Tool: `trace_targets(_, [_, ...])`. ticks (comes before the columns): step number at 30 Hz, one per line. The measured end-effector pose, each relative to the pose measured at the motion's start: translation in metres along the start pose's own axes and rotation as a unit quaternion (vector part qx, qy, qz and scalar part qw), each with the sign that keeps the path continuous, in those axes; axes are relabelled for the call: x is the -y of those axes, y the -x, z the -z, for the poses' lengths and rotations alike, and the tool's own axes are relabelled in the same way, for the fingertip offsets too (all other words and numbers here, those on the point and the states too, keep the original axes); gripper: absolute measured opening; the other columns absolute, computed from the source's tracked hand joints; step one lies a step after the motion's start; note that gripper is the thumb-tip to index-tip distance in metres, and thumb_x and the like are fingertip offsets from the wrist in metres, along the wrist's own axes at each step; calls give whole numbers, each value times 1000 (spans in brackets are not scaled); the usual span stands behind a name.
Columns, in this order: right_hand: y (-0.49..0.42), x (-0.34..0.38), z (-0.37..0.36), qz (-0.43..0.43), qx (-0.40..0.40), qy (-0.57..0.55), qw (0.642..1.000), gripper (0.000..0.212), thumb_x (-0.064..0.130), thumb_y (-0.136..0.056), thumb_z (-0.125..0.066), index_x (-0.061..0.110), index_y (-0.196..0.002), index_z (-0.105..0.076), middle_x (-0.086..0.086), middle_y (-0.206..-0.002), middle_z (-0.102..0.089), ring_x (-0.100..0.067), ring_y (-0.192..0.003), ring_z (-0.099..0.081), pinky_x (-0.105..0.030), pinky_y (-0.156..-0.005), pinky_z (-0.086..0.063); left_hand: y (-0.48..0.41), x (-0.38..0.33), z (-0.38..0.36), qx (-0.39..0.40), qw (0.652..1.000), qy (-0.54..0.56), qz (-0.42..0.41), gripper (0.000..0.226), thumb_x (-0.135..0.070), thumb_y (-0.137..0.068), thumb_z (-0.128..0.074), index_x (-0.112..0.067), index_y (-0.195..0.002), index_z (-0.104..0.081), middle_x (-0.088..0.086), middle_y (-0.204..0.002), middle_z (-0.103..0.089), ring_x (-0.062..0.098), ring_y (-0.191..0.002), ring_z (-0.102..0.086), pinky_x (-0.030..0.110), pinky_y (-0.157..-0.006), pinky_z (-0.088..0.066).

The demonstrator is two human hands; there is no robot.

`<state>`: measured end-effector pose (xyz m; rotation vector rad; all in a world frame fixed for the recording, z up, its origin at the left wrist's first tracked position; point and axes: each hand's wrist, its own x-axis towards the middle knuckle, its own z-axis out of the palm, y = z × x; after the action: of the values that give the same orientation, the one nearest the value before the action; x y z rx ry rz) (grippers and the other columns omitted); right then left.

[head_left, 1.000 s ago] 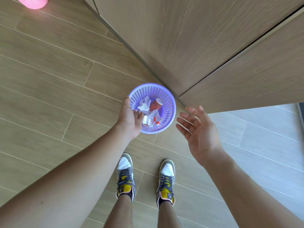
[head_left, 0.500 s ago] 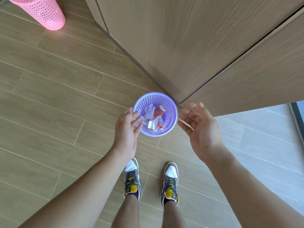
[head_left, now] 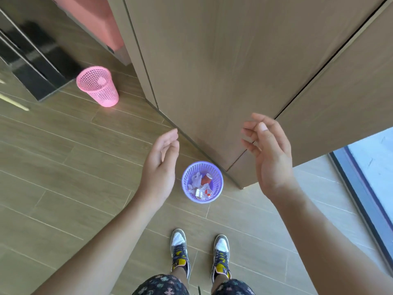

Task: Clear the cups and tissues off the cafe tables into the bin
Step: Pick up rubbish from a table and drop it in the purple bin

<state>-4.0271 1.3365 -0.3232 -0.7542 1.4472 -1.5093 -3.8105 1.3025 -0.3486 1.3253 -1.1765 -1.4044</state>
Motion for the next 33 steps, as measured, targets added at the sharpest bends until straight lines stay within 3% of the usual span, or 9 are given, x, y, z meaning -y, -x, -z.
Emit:
trace_targets(5, [38, 77, -11, 75, 30, 13, 997, 49, 51, -89, -59, 24, -131, -62, 1, -121, -66, -9, -115, -63, -35, -98, -49, 32, -85, 16, 1, 998, 16, -57, 29, -18, -109, -46, -24, -136, -56, -6, -140, -58, 7, -132, -57, 38, -113, -47])
trace_targets(14, [67, 129, -24, 118, 103, -7, 988, 52, 53, -89, -58, 24, -132, -63, -2, -128, -66, -15, -124, -61, -36, -100, -52, 88, -149, 44, -58, 987, 13, -148, 40, -28, -103, -49, -21, -143, -53, -6, -144, -57, 8, -133, -56, 34, -108, -51])
trace_targets(20, [64, 141, -67, 111, 207, -20, 972, 44, 52, -88, -59, 25, -122, -68, -4, -124, -69, -21, -124, -64, -43, -103, -53, 136, -167, 66, -174, 969, 20, -172, 30, -26, -107, -49, -30, -136, -56, -8, -143, -58, 8, -133, -57, 37, -107, -52])
trace_targets(24, [83, 140, -117, 101, 309, -37, 945, 36, 43, -94, -58, 21, -120, -67, 2, -112, -73, -17, -112, -68, -39, -99, -55, 182, -166, 100, -283, 944, 19, -171, 43, -34, -98, -50, -25, -139, -56, -6, -142, -58, 8, -130, -59, 37, -104, -54])
trace_targets(30, [144, 127, -200, 70, 468, -50, 880, 46, 50, -89, -63, 18, -121, -67, -13, -117, -71, -25, -108, -69, -47, -102, -55, 277, -156, 155, -449, 877, 24, -168, 37, -39, -97, -52, -31, -131, -60, -7, -139, -62, 10, -128, -61, 39, -102, -55])
trace_targets(33, [189, 118, -240, 62, 548, -49, 832, 52, 56, -88, -68, 18, -123, -66, -9, -114, -72, -25, -108, -70, -48, -101, -56, 331, -149, 178, -533, 829, 29, -168, 38, -48, -88, -57, -35, -123, -64, -12, -130, -67, 11, -124, -63, 38, -99, -56])
